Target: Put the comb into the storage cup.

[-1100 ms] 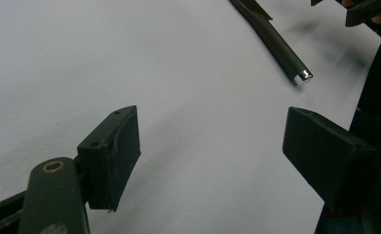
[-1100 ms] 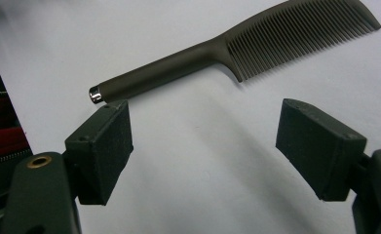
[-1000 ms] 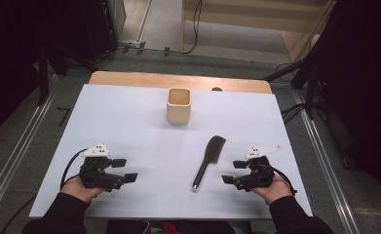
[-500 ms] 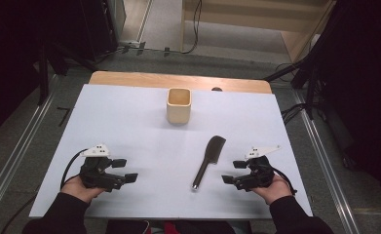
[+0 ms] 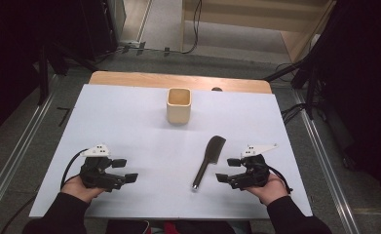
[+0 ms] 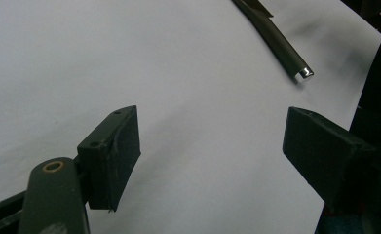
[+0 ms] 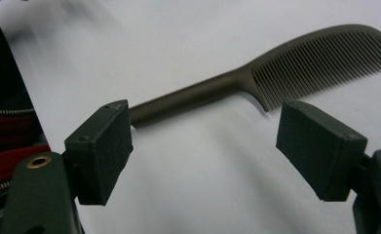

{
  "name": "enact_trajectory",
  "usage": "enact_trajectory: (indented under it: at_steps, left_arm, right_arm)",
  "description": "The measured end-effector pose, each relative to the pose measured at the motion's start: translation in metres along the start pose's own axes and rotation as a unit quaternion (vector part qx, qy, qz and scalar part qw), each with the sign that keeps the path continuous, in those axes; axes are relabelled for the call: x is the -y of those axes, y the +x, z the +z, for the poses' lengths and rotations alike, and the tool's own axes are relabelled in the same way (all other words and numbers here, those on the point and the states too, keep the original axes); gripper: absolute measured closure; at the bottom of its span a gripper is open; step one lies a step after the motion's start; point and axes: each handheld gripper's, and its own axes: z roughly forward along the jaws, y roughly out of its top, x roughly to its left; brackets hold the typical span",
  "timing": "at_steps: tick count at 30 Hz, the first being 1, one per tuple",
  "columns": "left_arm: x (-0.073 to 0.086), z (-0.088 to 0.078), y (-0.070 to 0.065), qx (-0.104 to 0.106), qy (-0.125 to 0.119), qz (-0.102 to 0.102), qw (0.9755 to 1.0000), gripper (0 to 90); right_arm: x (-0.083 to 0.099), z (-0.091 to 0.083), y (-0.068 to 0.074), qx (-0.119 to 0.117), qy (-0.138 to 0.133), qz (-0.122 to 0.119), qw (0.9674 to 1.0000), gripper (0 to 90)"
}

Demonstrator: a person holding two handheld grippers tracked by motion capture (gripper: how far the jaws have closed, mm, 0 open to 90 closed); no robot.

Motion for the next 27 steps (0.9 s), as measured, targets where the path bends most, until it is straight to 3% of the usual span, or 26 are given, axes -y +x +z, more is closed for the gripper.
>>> enact_trajectory:
  at_steps: [5,9,11,14,18,27]
  left_arm:
    - [0.0,0.001,0.0,0.0,0.0,0.0,1.0,21.9]
    - [0.0,0.001,0.0,0.0,0.002,-0.001,1.0,21.9]
    - [0.0,0.001,0.0,0.0,0.001,0.0,1.0,21.9]
    - [0.0,0.001,0.0,0.0,0.002,0.0,1.0,21.9]
    - [0.0,0.001,0.0,0.0,0.002,0.0,1.0,21.9]
    - [0.0,0.001,0.0,-0.001,0.005,0.001,1.0,21.9]
  right_arm:
    - [-0.006,0.004,0.002,-0.024,-0.006,-0.007,0.9997,19.8]
    - [-0.012,0.008,0.007,-0.015,-0.008,-0.016,0.9997,19.8]
    - [-0.015,0.012,0.008,0.004,-0.003,-0.007,1.0,19.8]
    - [-0.016,0.013,0.008,0.008,-0.003,-0.003,1.0,19.8]
    - [-0.02,0.014,0.008,0.004,-0.013,-0.005,0.9999,20.1]
    - [-0.027,0.023,0.01,0.004,-0.008,-0.004,1.0,20.5]
